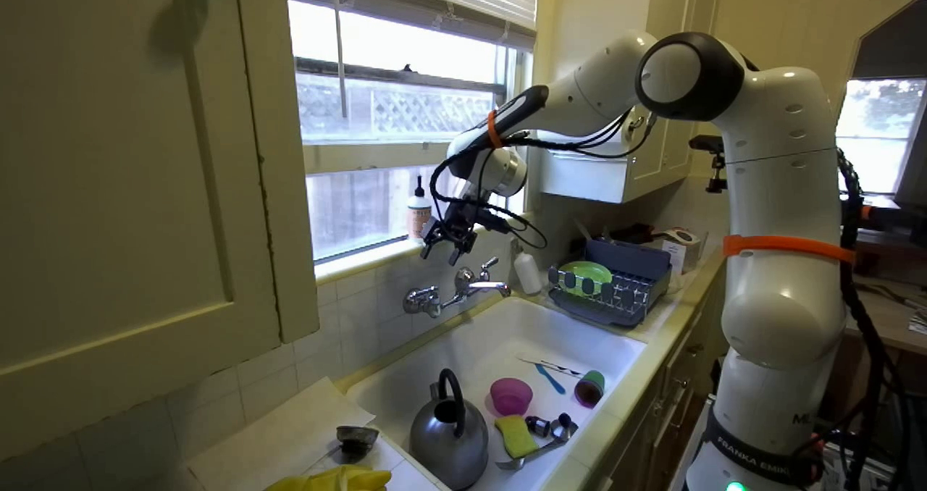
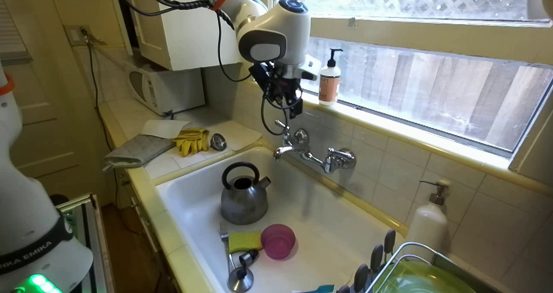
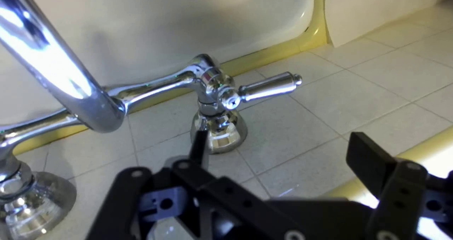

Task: Take the purple bowl out of the plate rack and put it into the sink the turn on the water to the faucet and put water in it

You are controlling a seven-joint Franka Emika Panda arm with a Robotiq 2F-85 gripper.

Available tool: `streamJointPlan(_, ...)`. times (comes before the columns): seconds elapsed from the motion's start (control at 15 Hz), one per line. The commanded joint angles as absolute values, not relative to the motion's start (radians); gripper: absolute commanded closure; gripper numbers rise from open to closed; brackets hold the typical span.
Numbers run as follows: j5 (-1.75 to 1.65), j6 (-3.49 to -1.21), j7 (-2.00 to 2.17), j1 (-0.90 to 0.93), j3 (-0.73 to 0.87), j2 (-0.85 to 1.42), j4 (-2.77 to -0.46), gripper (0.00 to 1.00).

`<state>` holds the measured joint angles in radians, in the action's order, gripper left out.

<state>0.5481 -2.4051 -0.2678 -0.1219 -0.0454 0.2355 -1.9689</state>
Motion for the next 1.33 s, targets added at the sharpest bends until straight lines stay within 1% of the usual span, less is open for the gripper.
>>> streamJointPlan(0.0, 0.503, -2.387, -0.127, -0.099, -0.026, 0.259, -1.97, 0.0)
streamJointPlan(1.27, 0.508, -2.407, 0.218, -0.064, -0.036, 0.395, -1.903, 0.0)
